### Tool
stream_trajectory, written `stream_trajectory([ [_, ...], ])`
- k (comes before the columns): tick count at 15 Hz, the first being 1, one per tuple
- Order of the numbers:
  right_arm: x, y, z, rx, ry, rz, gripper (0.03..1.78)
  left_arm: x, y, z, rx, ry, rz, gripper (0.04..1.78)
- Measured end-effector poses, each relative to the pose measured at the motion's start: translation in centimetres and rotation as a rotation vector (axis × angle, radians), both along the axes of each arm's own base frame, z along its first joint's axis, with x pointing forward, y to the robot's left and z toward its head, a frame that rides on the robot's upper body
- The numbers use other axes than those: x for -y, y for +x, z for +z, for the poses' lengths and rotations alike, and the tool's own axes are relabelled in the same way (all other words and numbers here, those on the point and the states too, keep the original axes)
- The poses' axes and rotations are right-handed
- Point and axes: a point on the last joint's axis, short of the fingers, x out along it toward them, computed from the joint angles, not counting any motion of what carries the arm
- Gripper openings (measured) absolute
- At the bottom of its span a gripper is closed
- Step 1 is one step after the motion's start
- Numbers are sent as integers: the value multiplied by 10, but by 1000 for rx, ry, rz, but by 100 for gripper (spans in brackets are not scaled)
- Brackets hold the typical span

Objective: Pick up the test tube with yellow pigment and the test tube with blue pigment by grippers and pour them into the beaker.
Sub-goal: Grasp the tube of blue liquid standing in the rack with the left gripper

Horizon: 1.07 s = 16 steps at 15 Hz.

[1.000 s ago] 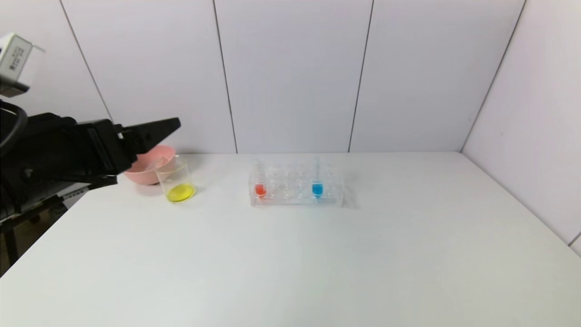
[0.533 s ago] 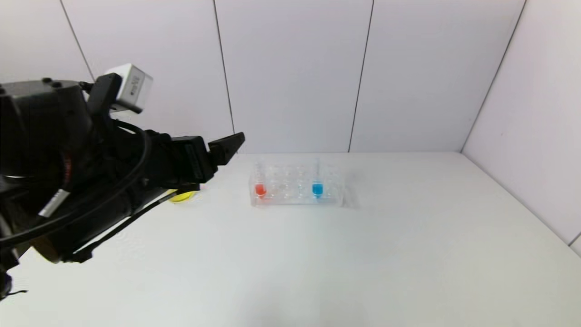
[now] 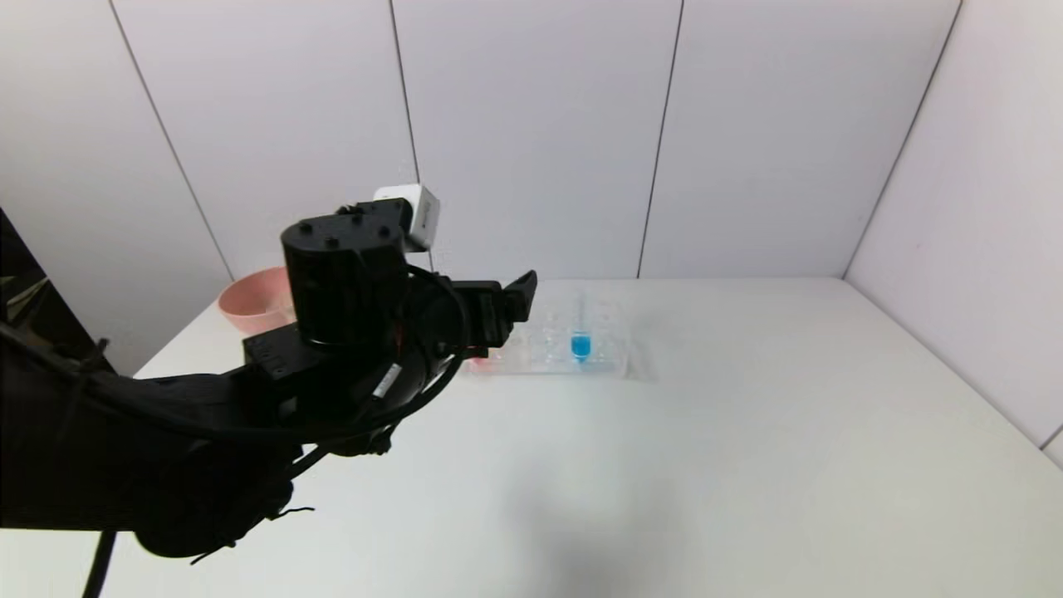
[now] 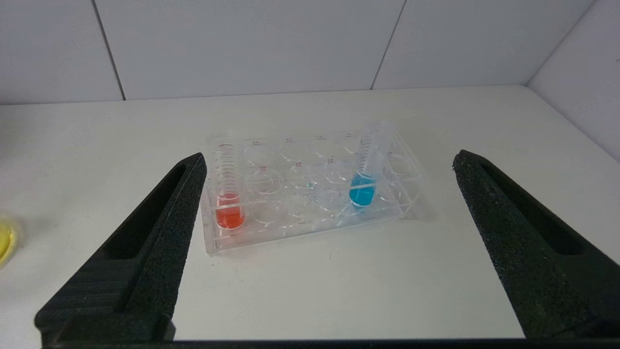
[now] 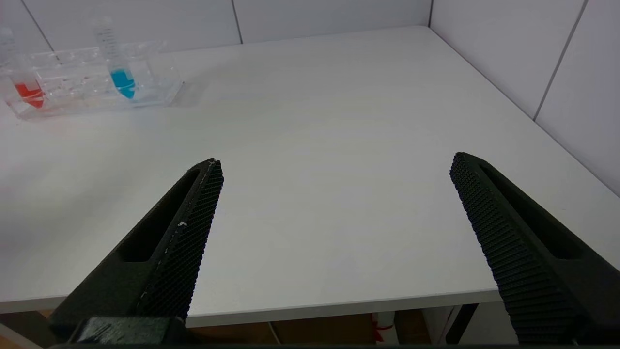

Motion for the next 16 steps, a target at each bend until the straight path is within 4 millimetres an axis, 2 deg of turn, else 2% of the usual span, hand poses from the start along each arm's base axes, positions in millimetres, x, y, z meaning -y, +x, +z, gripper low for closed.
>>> stream_trajectory([
  [8, 0, 0, 0, 0, 0, 0, 171, 52, 44, -28, -14, 23, -25, 178],
  [16, 0, 0, 0, 0, 0, 0, 171, 84, 73, -54, -25, 38, -42, 178],
])
